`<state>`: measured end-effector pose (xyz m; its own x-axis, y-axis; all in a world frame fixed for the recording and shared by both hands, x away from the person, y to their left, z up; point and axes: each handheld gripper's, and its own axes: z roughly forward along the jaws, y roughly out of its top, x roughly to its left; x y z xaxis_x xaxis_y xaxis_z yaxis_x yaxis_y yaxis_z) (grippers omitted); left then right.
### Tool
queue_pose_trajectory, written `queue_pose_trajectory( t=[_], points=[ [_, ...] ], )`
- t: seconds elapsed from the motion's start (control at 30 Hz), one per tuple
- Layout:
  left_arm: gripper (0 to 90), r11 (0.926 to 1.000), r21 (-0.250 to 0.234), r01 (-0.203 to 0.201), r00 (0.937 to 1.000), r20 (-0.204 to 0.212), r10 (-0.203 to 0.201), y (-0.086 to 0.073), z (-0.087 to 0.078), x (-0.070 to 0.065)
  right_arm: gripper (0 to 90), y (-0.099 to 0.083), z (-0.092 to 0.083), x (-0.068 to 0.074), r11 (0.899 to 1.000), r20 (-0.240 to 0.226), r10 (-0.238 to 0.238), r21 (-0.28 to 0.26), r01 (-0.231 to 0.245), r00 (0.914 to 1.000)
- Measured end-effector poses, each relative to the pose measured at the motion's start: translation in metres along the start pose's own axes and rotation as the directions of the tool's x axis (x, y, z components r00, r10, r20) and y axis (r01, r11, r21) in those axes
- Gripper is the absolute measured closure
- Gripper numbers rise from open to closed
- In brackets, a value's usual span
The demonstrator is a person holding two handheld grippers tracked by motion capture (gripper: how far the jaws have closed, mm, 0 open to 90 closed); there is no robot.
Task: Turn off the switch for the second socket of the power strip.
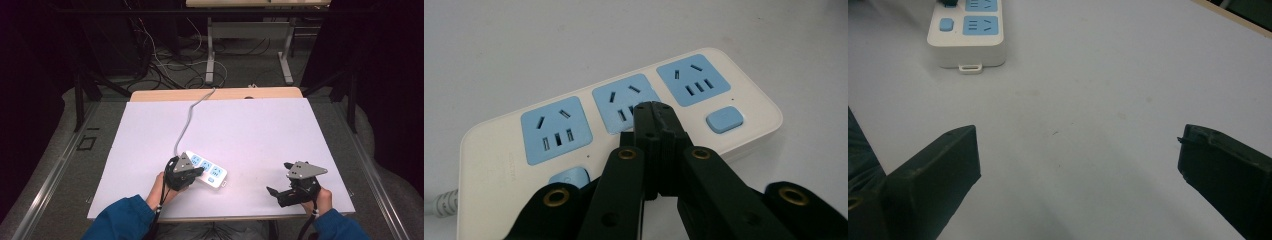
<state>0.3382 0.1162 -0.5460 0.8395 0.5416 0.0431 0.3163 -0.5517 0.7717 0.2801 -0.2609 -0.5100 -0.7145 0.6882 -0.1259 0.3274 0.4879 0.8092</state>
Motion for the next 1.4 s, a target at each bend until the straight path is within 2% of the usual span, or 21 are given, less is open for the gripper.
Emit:
queue_pose_trajectory(
  t=[0.03,0.07,0.23,0.4,0.43,0.47,0.67,0.83,1.4],
  points=[
    [90.0,1.0000,-0.004,0.008,1.0000,0.003,-0.008,-0.0003,0.0001,0.0002,2.8,0.0003,-0.0002,-0.0007,1.000,-0.004,-0.011,0.011,0.011,0.9999],
    [90.0,1.0000,-0.002,0.007,1.0000,0.003,-0.007,-0.0001,0.0001,0.0004,2.8,0.0002,-0.0006,0.0003,1.000,-0.001,0.001,0.014,-0.001,1.0000],
    [90.0,1.0000,0.007,0.007,1.0000,0.004,-0.007,0.0006,-0.0003,0.0003,2.8,-0.0001,0.0001,0.0000,1.000,0.006,-0.001,0.000,0.001,1.0000],
    [90.0,1.0000,-0.007,0.002,1.0000,-0.009,-0.002,0.0008,0.0006,0.0012,2.8,0.0003,-0.0006,-0.0004,1.000,-0.002,-0.005,0.012,0.005,1.0000],
    [90.0,1.0000,0.007,-0.004,1.0000,-0.003,0.004,0.0016,-0.0004,0.0015,2.8,0.0000,-0.0001,-0.0002,1.000,0.001,-0.004,0.002,0.004,1.0000],
    [90.0,1.0000,0.008,-0.003,1.0000,-0.002,0.003,0.0017,-0.0004,0.0011,2.7,0.0004,-0.0004,-0.0009,1.000,-0.006,-0.013,0.015,0.013,0.9999],
    [90.0,1.0000,0.008,0.002,1.0000,-0.003,-0.002,0.0024,-0.0003,0.0014,2.7,0.0001,-0.0006,0.0001,1.000,-0.001,0.002,0.013,-0.002,1.0000],
    [90.0,0.9999,0.014,0.006,1.0000,-0.004,-0.006,0.0032,-0.0001,0.0001,2.8,0.0004,-0.0002,-0.0007,1.000,-0.004,-0.014,0.012,0.014,0.9999],
    [90.0,0.9998,0.018,-0.006,1.0000,-0.004,0.006,0.0044,-0.0004,0.0009,2.8,0.0004,0.0000,0.0001,1.000,0.003,-0.008,0.006,0.008,1.0000]
  ],
)
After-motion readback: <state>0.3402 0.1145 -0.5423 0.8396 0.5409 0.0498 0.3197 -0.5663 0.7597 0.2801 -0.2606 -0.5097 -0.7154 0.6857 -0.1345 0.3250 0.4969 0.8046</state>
